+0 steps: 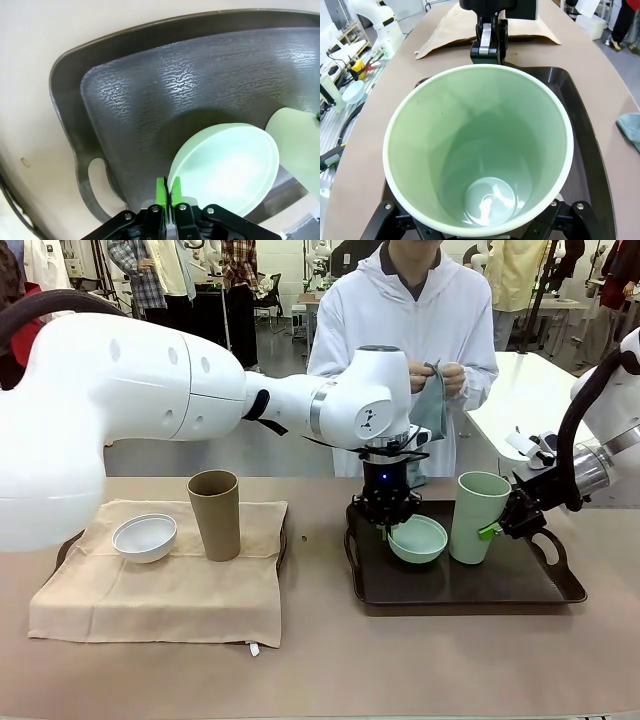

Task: Set up a tray with a mat and arrange the tableware.
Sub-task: Pick up the Picnic Bowl and Reusable plastic cup from the Handle tray in front of the human's position and hold them in the air.

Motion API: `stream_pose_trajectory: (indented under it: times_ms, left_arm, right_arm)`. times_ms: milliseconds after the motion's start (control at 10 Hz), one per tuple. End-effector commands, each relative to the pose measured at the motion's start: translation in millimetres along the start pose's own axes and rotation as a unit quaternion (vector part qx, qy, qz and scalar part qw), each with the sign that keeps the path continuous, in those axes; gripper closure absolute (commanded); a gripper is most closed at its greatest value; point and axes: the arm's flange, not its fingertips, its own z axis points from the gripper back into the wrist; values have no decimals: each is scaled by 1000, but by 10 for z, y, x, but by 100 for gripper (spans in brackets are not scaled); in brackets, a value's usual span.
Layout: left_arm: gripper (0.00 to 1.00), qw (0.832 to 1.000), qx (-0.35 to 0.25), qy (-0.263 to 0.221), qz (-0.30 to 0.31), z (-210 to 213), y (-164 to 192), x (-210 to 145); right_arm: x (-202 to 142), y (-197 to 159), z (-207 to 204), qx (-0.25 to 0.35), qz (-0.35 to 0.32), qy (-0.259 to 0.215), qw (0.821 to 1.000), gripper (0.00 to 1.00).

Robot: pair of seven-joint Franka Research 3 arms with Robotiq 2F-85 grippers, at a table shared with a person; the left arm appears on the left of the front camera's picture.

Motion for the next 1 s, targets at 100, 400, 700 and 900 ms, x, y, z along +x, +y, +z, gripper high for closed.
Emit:
stream_pose_trajectory:
  times_ms: [100, 400, 700, 900]
  left_arm:
    - [100, 1000, 18, -2, 22, 160, -41, 12]
    - [100, 999, 13, -33, 32, 943, -109, -245]
    - [100, 996, 15, -78, 35, 1770, -181, -494]
    - [100, 992, 19, -116, 39, 2203, -252, -698]
  right_arm:
    - [138, 59, 150, -15, 14, -7, 1000, 100]
    - [796, 550, 675, -28, 12, 27, 999, 100]
    - [1459, 1002, 1104, -50, 41, 22, 998, 100]
    - [1792, 1292, 1317, -68, 62, 15, 996, 100]
